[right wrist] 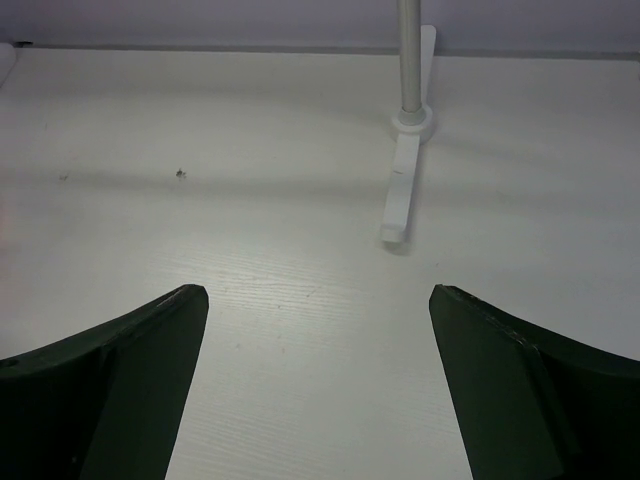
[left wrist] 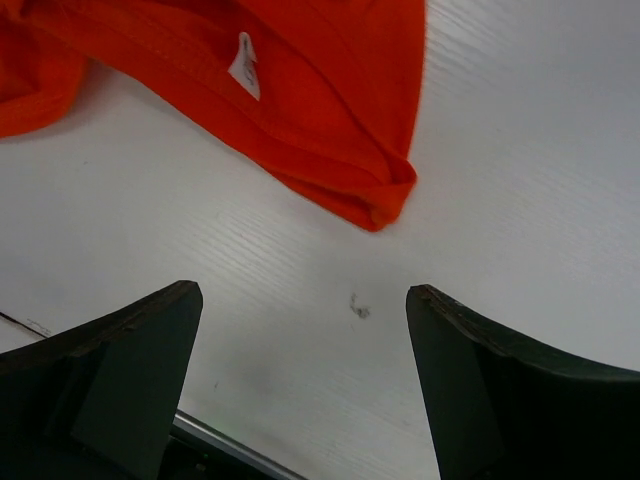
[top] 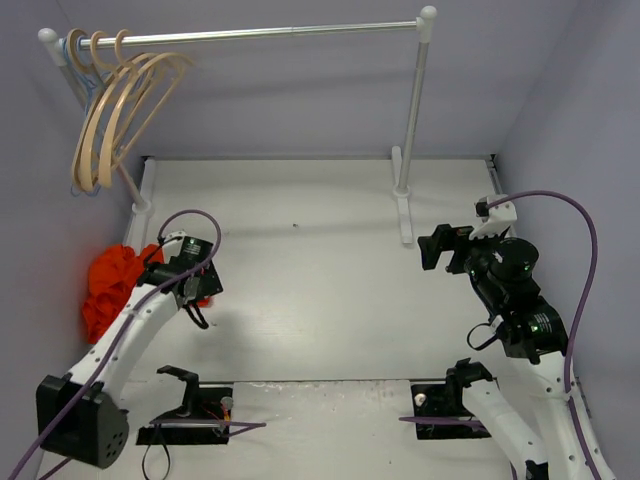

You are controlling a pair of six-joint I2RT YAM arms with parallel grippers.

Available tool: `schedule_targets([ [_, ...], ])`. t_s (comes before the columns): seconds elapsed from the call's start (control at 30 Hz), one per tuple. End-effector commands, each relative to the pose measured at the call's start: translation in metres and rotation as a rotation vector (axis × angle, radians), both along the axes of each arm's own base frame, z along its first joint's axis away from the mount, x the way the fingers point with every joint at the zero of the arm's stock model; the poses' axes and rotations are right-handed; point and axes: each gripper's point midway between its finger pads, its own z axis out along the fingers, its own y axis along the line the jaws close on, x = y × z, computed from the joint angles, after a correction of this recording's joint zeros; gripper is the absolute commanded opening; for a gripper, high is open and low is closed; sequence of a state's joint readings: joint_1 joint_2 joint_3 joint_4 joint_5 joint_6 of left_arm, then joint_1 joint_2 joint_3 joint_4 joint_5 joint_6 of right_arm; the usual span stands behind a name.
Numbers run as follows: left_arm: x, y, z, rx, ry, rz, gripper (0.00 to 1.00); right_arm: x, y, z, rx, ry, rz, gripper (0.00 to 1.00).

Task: Place the t-shirt on the hanger
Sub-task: Move the T-shirt to the center of the board.

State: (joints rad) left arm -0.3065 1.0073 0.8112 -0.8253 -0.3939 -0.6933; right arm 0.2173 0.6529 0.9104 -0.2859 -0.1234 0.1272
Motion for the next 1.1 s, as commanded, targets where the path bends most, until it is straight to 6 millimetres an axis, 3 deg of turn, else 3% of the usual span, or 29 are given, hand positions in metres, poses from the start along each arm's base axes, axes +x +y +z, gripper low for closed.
schedule_targets([
  [0.0, 0.032, 0.012, -0.003, -0.098, -0.049, 0.138, 0.85, 0.01, 0.01, 0.026, 0.023, -0.095, 0.043, 1.0],
  [0.1, 0.045, 0.025, -0.022, -0.074, -0.016, 0.181, 0.85, 0.009, 0.013, 0.024, 0.028, -0.094, 0.058, 1.0],
  [0.17, 0.057, 0.026, -0.028, -0.088, -0.021, 0.194, 0.85, 0.008, 0.012, 0.024, 0.029, -0.098, 0.058, 1.0],
  [0.27, 0.072, 0.022, -0.053, -0.1, 0.037, 0.194, 0.84, 0.007, 0.013, 0.022, 0.028, -0.096, 0.063, 1.0],
  [0.33, 0.079, 0.018, -0.062, -0.116, 0.058, 0.186, 0.75, 0.008, 0.012, 0.021, 0.022, -0.094, 0.061, 1.0],
  [0.37, 0.084, 0.014, -0.07, -0.131, 0.074, 0.178, 0.7, 0.007, 0.012, 0.021, 0.021, -0.097, 0.061, 1.0],
  [0.4, 0.085, 0.011, -0.074, -0.141, 0.083, 0.175, 0.53, 0.007, 0.012, 0.021, 0.019, -0.095, 0.061, 1.0],
  [0.47, 0.087, 0.005, -0.079, -0.174, 0.095, 0.177, 0.3, 0.007, 0.012, 0.021, 0.018, -0.097, 0.06, 1.0],
  [0.5, 0.087, -0.004, -0.079, -0.213, 0.1, 0.159, 0.09, 0.006, 0.012, 0.022, 0.016, -0.101, 0.062, 1.0],
  [0.53, 0.087, -0.014, -0.078, -0.229, 0.094, 0.143, 0.01, 0.007, 0.013, 0.021, 0.017, -0.099, 0.064, 1.0],
  [0.6, 0.087, -0.032, -0.067, -0.253, 0.067, 0.101, 0.0, 0.007, 0.013, 0.021, 0.014, -0.101, 0.066, 1.0],
  [0.7, 0.088, -0.091, -0.037, -0.288, -0.007, -0.049, 0.0, 0.009, 0.014, 0.022, 0.015, -0.104, 0.067, 1.0],
  [0.73, 0.079, -0.13, -0.026, -0.299, -0.025, -0.155, 0.0, 0.01, 0.014, 0.023, 0.012, -0.105, 0.068, 1.0],
  [0.8, 0.077, -0.175, -0.004, -0.328, -0.068, -0.25, 0.0, 0.012, 0.015, 0.025, 0.013, -0.111, 0.069, 1.0],
  [0.87, 0.064, -0.218, 0.003, -0.353, -0.064, -0.339, 0.0, 0.015, 0.016, 0.025, 0.013, -0.106, 0.074, 1.0],
  [0.9, 0.05, -0.256, 0.022, -0.379, -0.082, -0.437, 0.0, 0.018, 0.017, 0.026, 0.014, -0.108, 0.075, 1.0],
  [0.93, 0.041, -0.268, 0.018, -0.348, -0.057, -0.471, 0.0, 0.019, 0.018, 0.027, 0.014, -0.106, 0.078, 1.0],
  [1.0, 0.022, -0.294, 0.027, -0.33, -0.046, -0.565, 0.32, 0.021, 0.02, 0.03, 0.011, -0.11, 0.084, 1.0],
  [1.07, 0.021, -0.297, 0.035, -0.305, -0.032, -0.572, 0.52, 0.022, 0.02, 0.031, 0.009, -0.108, 0.084, 1.0],
])
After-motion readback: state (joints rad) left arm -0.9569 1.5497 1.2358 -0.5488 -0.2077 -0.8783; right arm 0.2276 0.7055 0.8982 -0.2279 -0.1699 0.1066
